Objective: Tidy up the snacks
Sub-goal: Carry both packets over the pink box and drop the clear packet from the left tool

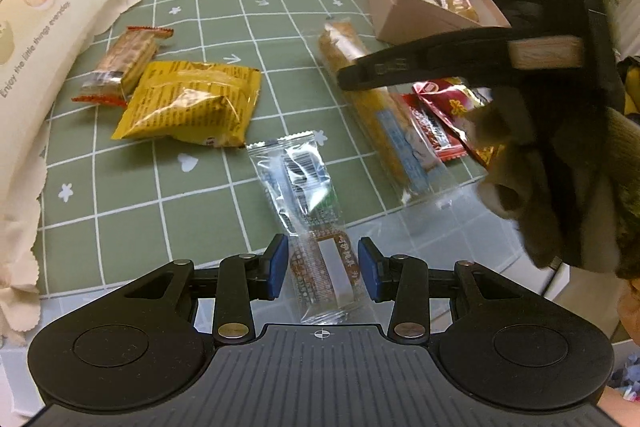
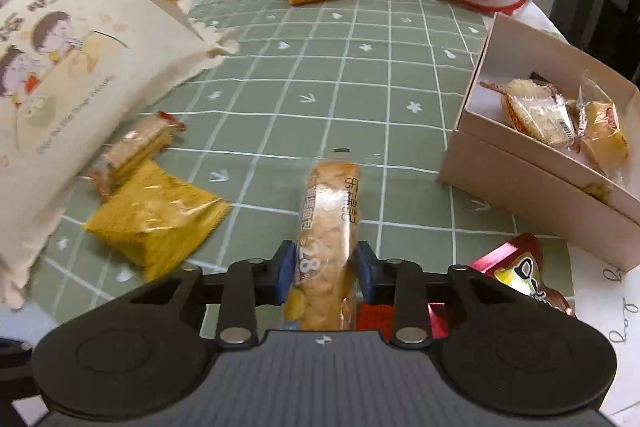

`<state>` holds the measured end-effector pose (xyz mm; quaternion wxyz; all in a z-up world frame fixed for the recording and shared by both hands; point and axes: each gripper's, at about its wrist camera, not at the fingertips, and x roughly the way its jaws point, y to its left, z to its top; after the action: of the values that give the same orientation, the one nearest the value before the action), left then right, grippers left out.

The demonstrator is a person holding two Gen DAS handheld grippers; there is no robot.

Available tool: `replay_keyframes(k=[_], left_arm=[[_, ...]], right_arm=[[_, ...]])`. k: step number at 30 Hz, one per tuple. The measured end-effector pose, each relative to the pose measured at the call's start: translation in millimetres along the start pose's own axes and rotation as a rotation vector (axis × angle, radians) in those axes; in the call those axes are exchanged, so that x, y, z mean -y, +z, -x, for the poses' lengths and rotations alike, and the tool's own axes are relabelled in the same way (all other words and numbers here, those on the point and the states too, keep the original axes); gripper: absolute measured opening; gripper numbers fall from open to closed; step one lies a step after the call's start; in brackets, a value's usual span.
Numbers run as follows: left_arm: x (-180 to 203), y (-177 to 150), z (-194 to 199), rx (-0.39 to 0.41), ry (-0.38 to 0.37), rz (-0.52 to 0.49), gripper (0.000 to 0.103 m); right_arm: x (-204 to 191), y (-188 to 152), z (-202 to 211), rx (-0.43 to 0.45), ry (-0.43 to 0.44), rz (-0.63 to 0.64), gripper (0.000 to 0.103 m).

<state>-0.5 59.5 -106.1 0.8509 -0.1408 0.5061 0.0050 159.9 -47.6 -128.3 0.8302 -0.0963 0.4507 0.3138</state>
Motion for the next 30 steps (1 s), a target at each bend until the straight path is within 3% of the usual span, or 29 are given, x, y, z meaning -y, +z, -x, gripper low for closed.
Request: replay_keyframes(k=[7,14,21,25,30], left_arm=[[24,6,7,0.031,-0.04,-0.062,0.044],[69,25,7,0.081,-0.138,-0.192,0.044],[111,45,10,0.136,-0.215,-0.307,0.044],[110,73,16,0.204,-0.198,-0.3,0.044],[106,143,34,0.356,-0.21,-0.231,0.044]], right_arm=[[17,-31,88,0.119,0.029,-0.056,0.028],[53,-48,170,0.264,-0.064,-0.166,0.028],[76,-58,222,0.386,-0.2,-0.223,0.027],[85,-65,233,0.394,-0.243,-0.26,0.027],[89,-64,245,0.421,-0.265,-0.278,0.027]])
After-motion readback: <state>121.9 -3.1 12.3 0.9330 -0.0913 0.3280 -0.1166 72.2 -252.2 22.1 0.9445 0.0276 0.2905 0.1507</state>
